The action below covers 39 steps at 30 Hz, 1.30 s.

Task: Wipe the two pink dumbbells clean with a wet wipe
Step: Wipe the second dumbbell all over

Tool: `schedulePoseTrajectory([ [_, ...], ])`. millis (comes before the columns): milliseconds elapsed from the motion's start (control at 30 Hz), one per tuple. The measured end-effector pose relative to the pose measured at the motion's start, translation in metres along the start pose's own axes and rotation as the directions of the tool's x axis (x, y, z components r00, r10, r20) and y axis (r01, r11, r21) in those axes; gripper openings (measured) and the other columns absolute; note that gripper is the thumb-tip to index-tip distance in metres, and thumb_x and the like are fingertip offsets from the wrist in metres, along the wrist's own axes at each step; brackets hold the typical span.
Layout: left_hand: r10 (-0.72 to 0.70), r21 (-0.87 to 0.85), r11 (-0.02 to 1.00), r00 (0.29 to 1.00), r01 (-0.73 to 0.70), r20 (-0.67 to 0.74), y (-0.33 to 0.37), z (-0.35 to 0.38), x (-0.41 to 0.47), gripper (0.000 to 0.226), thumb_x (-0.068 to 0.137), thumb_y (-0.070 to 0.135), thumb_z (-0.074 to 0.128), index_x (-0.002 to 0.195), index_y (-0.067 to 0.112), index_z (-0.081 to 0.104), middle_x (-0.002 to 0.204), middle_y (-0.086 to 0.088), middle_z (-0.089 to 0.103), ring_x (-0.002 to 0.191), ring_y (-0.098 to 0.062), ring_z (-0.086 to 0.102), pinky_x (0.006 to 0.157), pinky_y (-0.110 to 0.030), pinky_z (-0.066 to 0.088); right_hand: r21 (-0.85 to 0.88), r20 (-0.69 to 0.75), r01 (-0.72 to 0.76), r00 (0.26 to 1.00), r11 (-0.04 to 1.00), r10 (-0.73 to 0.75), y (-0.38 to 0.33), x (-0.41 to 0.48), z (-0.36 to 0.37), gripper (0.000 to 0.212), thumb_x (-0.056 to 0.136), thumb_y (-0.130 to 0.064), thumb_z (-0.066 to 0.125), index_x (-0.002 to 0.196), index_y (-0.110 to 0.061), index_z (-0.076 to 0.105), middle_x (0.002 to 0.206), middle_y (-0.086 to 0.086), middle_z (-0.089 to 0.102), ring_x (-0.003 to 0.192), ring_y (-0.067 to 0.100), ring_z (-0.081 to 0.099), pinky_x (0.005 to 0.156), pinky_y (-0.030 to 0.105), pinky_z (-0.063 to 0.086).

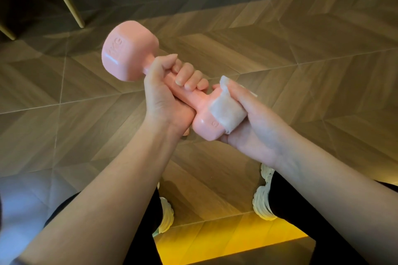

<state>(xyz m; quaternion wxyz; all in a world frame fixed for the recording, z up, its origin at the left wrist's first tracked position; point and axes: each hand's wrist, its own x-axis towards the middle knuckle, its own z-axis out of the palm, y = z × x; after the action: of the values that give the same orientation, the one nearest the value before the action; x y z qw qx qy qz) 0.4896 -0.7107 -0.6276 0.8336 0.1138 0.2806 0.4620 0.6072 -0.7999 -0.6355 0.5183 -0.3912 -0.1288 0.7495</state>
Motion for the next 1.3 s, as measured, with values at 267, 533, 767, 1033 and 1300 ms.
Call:
schedulePoseTrajectory([
  [267, -0.021, 0.032, 0.999, 0.968, 0.030, -0.252, 0.002, 0.000, 0.004, 0.028, 0.089, 0.015, 0.061, 0.069, 0.018, 0.042, 0.051, 0.005, 0.039, 0.043, -0.010, 0.040, 0.050, -0.024, 0.041, -0.450, -0.048, 0.212, 0.964, 0.867, -0.260, 0.010, -0.002, 0.001, 0.050, 0.068, -0.022, 0.080, 0.111, -0.037, 0.057, 0.103, -0.003, 0.066, 0.085, 0.016, 0.066, 0.073, 0.036, 0.057],
  [533, 0.062, 0.017, 0.998, 0.960, -0.060, -0.273, 0.004, -0.004, 0.001, 0.032, 0.089, 0.017, 0.049, 0.061, 0.020, 0.034, 0.048, 0.006, 0.025, 0.041, -0.011, 0.025, 0.043, -0.023, 0.032, -0.268, -0.081, -0.098, 0.994, 0.958, 0.079, 0.008, 0.005, 0.005, 0.058, 0.086, -0.058, 0.057, 0.128, -0.018, 0.056, 0.104, 0.012, 0.070, 0.087, 0.026, 0.067, 0.076, 0.043, 0.058],
  [767, 0.036, 0.049, 0.999, 0.942, -0.020, -0.335, 0.000, -0.004, 0.003, 0.031, 0.089, 0.021, 0.056, 0.064, 0.020, 0.038, 0.051, 0.006, 0.036, 0.044, -0.011, 0.038, 0.052, -0.024, 0.037, -0.370, -0.132, 0.067, 0.984, 0.926, -0.124, 0.017, 0.007, 0.001, 0.060, 0.065, -0.030, 0.081, 0.116, -0.033, 0.051, 0.103, -0.007, 0.069, 0.086, 0.005, 0.070, 0.071, 0.026, 0.058],
  [1033, 0.050, 0.030, 0.999, 0.952, -0.043, -0.303, 0.003, -0.004, 0.004, 0.032, 0.089, 0.020, 0.052, 0.062, 0.019, 0.035, 0.050, 0.005, 0.029, 0.042, -0.012, 0.029, 0.045, -0.024, 0.033, -0.368, -0.125, 0.128, 0.975, 0.921, -0.186, 0.015, 0.010, -0.004, 0.043, 0.081, -0.054, 0.060, 0.116, -0.030, 0.057, 0.113, -0.006, 0.072, 0.104, 0.009, 0.068, 0.088, 0.037, 0.057],
  [1300, 0.035, 0.052, 0.998, 0.940, -0.019, -0.340, 0.005, -0.003, 0.001, 0.030, 0.088, 0.021, 0.059, 0.065, 0.019, 0.040, 0.051, 0.005, 0.038, 0.044, -0.012, 0.039, 0.054, -0.026, 0.039, -0.409, -0.099, 0.195, 0.962, 0.891, -0.256, 0.025, 0.006, 0.002, 0.058, 0.065, -0.034, 0.082, 0.114, -0.037, 0.054, 0.115, -0.006, 0.067, 0.093, 0.009, 0.069, 0.071, 0.025, 0.056],
])
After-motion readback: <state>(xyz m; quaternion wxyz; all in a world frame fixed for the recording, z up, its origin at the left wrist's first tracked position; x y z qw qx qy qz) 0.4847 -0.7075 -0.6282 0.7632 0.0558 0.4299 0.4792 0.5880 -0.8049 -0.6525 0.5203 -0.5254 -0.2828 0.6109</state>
